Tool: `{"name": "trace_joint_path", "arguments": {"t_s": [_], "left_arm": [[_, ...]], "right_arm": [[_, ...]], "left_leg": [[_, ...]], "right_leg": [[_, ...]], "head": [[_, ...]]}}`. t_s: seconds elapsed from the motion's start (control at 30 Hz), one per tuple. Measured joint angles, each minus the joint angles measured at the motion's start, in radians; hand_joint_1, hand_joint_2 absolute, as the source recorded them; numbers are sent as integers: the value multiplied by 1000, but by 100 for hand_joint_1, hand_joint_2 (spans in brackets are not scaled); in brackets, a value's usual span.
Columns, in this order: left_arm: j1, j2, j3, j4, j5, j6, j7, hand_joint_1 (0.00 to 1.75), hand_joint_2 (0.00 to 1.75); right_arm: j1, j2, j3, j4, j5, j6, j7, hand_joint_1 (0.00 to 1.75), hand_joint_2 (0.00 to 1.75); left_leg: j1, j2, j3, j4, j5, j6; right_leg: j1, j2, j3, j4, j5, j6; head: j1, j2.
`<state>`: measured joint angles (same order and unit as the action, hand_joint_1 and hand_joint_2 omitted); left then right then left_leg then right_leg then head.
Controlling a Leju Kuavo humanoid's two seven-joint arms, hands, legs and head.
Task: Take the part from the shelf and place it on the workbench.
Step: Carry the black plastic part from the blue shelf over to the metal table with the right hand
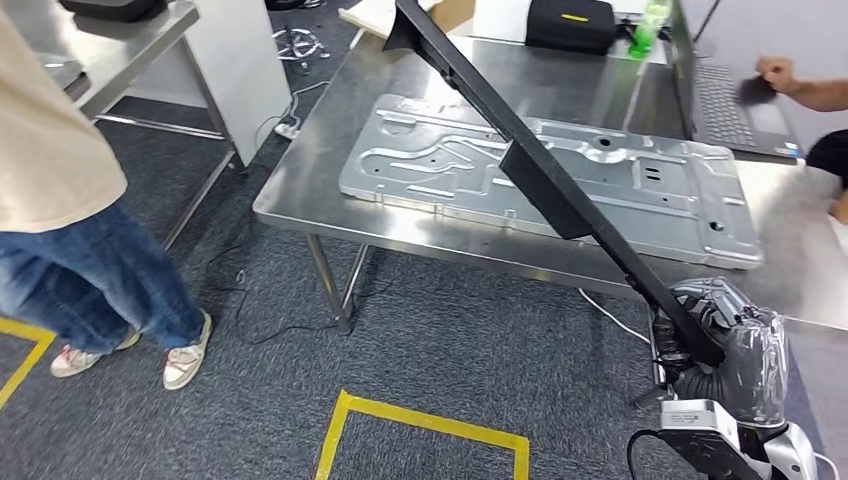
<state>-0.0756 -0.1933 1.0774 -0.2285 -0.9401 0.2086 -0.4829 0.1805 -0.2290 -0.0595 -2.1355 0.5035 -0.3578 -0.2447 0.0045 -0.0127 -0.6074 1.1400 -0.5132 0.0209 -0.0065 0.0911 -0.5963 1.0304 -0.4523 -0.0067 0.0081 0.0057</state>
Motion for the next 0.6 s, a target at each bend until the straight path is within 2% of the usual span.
{"name": "trace_joint_path", "arguments": {"t_s": [0.03, 0.07, 0.13, 0.17, 0.23, 0.3, 0.37, 0.4, 0.53, 0.57, 0.6], "left_arm": [[-2, 0, 0, 0, 0, 0, -1, 0, 175], [-4, 0, 1, 0, 1, 0, -1, 0, 175], [-8, 0, 2, 0, 1, -1, -2, 0, 175], [-9, 0, 2, 0, 2, -1, -2, 0, 175], [-10, 0, 2, 0, 2, -1, -2, 0, 175], [-7, 0, 3, 0, 2, -1, -2, 0, 175], [-3, 0, 3, 0, 2, -1, -2, 0, 175], [-2, 0, 3, 0, 2, -1, -2, 0, 175], [-1, 0, 3, 0, 2, -1, -2, 0, 175], [-1, 0, 4, 0, 2, -1, -2, 0, 175], [-1, 0, 4, 0, 2, -2, -2, 0, 175]], "right_arm": [[1, 2, 0, 0, 1, 0, 1, 175, 175], [1, 3, 0, 0, 2, 0, 1, 175, 175], [4, 5, -3, 0, 4, -1, 2, 175, 175], [6, 6, -4, 0, 5, -2, 2, 175, 175], [10, 8, -8, 0, 6, -2, 2, 175, 175], [9, 9, -11, 0, 6, -2, 2, 175, 175], [8, 11, -11, 0, 6, -2, 2, 175, 175], [8, 11, -11, 0, 6, -2, 2, 175, 175], [9, 12, -11, 0, 6, -2, 3, 175, 175], [9, 12, -11, 0, 6, -2, 3, 175, 175], [9, 13, -11, 0, 6, -2, 3, 175, 175]], "left_leg": [[1, -11, 19, -51, 21, 3], [0, -19, 29, -82, 30, 5], [-2, -20, 34, -97, 30, 11], [-2, -16, 37, -102, 34, 17], [-1, -8, 40, -112, 42, 30], [-1, 0, 41, -116, 46, 35], [-3, 8, 41, -116, 46, 37], [-4, 10, 40, -116, 45, 37], [-4, 13, 41, -116, 45, 37], [-4, 16, 41, -116, 44, 36], [-4, 19, 42, -116, 43, 35]], "right_leg": [[1, 9, -2, 4, -2, 4], [1, 15, -5, 8, -4, 8], [-1, 26, -9, 8, -3, 21], [-3, 24, -9, 8, -4, 26], [-3, -13, -23, 38, -26, 34], [-5, -61, -69, 139, -84, 41], [-8, -78, -119, 243, -130, 47], [-9, -80, -131, 268, -138, 48], [-9, -81, -136, 276, -133, 49], [-10, -83, -129, 262, -119, 50], [-10, -84, -108, 220, -91, 49]], "head": [[0, 0], [0, 0], [0, 0], [0, 0], [1, 0], [1, 0], [1, 0], [1, 0], [1, 0], [1, 0], [1, 0]]}}
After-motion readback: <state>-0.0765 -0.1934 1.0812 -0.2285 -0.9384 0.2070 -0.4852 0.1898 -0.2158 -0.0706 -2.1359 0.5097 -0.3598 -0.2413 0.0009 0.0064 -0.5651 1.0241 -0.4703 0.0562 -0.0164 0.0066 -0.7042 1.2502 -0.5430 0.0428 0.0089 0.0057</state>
